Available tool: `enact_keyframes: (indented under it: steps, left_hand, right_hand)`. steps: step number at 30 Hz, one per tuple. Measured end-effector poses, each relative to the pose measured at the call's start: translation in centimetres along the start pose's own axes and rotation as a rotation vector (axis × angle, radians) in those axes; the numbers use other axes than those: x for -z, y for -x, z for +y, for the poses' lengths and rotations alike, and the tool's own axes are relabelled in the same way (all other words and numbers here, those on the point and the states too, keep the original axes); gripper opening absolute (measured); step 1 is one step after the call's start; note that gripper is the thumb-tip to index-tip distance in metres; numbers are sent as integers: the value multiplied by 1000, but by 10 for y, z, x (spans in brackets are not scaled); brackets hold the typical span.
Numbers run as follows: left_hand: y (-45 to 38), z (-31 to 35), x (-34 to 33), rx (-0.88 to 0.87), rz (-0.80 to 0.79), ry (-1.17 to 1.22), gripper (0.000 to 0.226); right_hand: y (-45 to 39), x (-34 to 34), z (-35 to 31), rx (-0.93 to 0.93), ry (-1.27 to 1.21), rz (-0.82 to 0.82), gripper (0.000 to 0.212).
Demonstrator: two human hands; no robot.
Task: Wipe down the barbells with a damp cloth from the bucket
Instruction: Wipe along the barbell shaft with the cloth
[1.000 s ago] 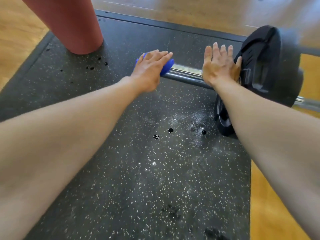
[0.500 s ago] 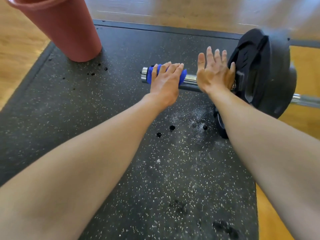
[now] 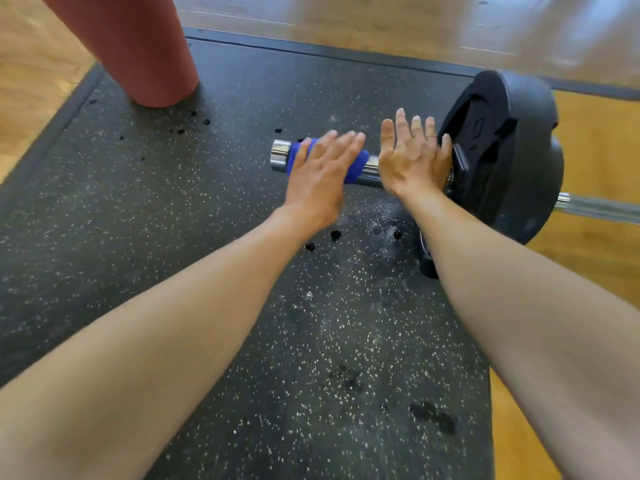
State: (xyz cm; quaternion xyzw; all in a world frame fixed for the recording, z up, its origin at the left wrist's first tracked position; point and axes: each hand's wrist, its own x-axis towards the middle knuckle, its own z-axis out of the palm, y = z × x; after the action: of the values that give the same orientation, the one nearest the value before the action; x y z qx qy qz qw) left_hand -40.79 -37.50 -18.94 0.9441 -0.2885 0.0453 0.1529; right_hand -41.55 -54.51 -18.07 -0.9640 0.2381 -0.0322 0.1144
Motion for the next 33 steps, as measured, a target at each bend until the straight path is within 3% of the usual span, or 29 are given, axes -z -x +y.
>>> enact_keyframes:
  steps: [3,9,13,19,25,30,33]
  left_hand:
    - [13,-12,7,151,44,-13,86]
    - [52,1,10,-44,12,-22,88]
    - [85,-28,22,143,48,-31,86]
    - [110,27,17,-125,-26,14,88]
    - [150,2,33,92,5,-13,86]
    - [166,60,23,-113,-22,29,91]
    - [178,57,21,-113,-3,8,91]
  right_hand:
    - [17,-1,0,18,11,14,68]
    - [57,0,3,45,22,29,66]
    - [83,3,3,77,44,-37,66]
    - [121,9,7,85,28,-52,62]
    - [155,18,15,86,-59,-137,59]
    - [176,27,16,-17,-231,-217,58]
    - [196,50,9,-75,-407,-195,58]
